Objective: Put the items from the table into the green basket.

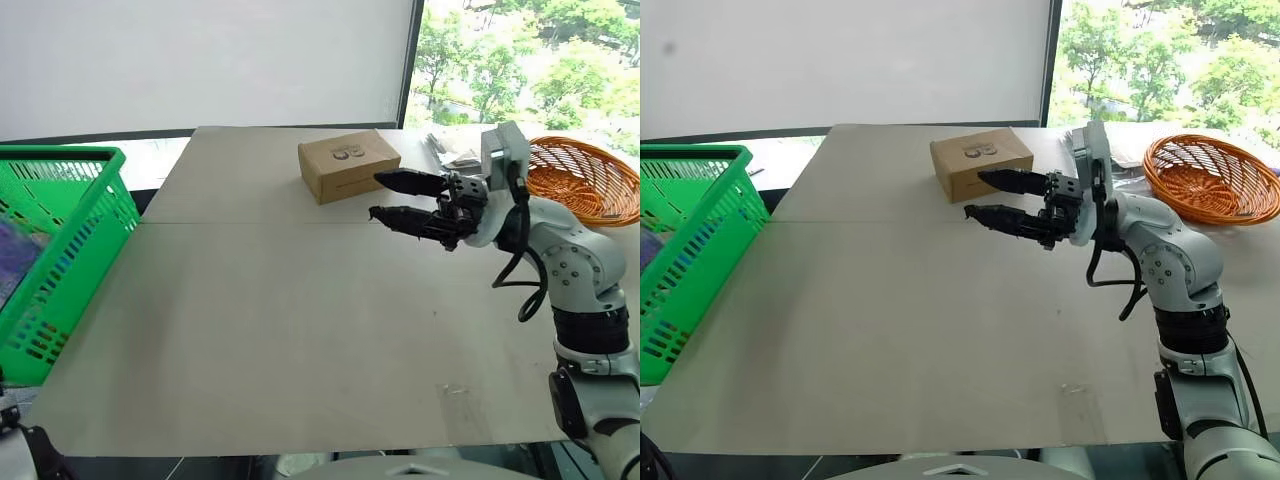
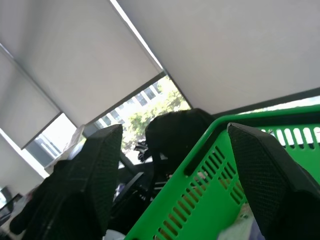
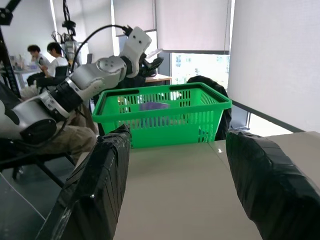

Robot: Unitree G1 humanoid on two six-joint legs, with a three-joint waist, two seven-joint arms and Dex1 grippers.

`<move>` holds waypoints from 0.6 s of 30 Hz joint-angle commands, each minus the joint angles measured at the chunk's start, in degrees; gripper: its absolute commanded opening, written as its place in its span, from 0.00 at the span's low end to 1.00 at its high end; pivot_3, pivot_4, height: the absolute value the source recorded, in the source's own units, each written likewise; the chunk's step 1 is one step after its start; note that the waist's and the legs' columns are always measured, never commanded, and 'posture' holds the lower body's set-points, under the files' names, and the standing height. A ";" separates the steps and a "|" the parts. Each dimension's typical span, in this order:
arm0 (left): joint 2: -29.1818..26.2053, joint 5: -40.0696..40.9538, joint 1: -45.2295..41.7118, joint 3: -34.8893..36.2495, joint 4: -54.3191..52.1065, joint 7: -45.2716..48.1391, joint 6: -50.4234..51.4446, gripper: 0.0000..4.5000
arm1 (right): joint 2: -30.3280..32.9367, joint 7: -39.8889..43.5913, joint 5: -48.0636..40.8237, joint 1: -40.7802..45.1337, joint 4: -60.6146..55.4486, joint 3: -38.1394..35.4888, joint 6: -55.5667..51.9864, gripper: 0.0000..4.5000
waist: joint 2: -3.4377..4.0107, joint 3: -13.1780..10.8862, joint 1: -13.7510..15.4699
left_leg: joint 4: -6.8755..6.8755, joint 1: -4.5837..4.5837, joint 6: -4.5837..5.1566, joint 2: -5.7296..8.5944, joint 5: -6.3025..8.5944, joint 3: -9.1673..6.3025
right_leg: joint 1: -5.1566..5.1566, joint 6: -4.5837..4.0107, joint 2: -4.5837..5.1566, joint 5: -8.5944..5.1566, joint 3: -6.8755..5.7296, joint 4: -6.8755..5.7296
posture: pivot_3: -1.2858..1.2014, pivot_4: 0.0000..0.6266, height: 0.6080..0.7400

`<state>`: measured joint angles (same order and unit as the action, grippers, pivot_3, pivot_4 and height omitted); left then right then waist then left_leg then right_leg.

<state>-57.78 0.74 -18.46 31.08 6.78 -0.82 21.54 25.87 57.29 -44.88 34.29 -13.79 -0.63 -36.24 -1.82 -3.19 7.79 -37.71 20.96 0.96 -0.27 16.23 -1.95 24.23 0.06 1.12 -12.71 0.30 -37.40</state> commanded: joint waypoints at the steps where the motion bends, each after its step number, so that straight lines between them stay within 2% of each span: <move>1: 3.84 10.09 -2.77 -2.99 -7.65 13.25 -5.32 0.99 | 2.17 0.54 5.49 -3.61 -1.23 0.44 5.80 0.72 | 0.00 0.14 0.83 | 0.01 0.02 0.00 0.02 0.00 0.00 | 0.00 0.00 0.05 0.00 0.00 0.01 | 0.62 0.00 1.00; 4: 8.22 16.79 6.76 -9.87 -18.42 26.02 -5.04 0.99 | 4.19 -0.80 11.02 -9.49 1.19 -0.37 10.45 0.72 | 0.18 0.43 1.37 | 0.01 0.11 0.03 0.09 0.02 0.10 | 0.03 0.00 0.20 0.00 0.04 0.12 | 0.62 0.00 1.00; 6: 12.07 19.85 12.62 -13.79 -24.32 28.98 -2.59 0.99 | 5.20 -1.56 13.71 -14.16 4.16 -2.01 13.88 0.72 | 0.53 0.84 1.49 | 0.04 0.24 0.20 0.11 0.11 0.28 | 0.10 0.00 0.26 0.00 0.19 0.35 | 0.62 0.00 1.00; 9: 18.05 20.48 20.74 -21.30 -30.65 30.03 -0.61 0.99 | 7.35 -1.73 19.65 -21.98 11.50 -4.45 23.23 0.72 | 0.14 1.08 1.64 | 0.04 0.63 0.34 0.12 0.17 0.41 | 0.51 0.06 0.20 0.04 0.29 0.36 | 0.63 0.00 1.00; 13: 24.08 19.79 28.04 -26.37 -31.48 30.27 -0.95 0.99 | 8.34 -0.98 23.87 -28.79 18.43 -6.42 33.97 0.72 | 0.37 1.08 2.08 | -0.05 0.77 0.35 0.03 0.17 0.38 | 0.66 0.07 -0.03 0.05 0.29 0.32 | 0.61 0.02 1.00; 17: 27.14 19.16 29.78 -25.84 -29.64 29.64 -1.61 0.99 | 9.52 0.33 27.58 -32.02 23.56 -6.04 41.86 0.72 | 0.74 0.95 2.14 | -0.14 0.53 0.38 -0.05 0.16 0.40 | 0.46 0.02 -0.27 0.01 0.30 0.11 | 0.60 0.02 1.00; 18: 27.20 18.63 29.87 -25.72 -29.46 29.64 -1.72 0.99 | 9.08 0.13 27.31 -32.21 24.24 -6.32 42.37 0.72 | 0.81 0.90 2.08 | -0.52 0.46 0.38 -0.13 0.16 0.40 | 0.34 -0.02 -0.49 -0.05 0.27 -0.08 | 0.60 0.02 1.00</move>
<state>-30.50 19.98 11.97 4.02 -21.92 29.08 21.20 34.74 57.12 -17.59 1.78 10.46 -5.47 3.23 -1.01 -2.29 9.87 -38.33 21.29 1.34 -0.41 16.38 -1.50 24.46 0.01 0.55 -12.90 0.58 -37.60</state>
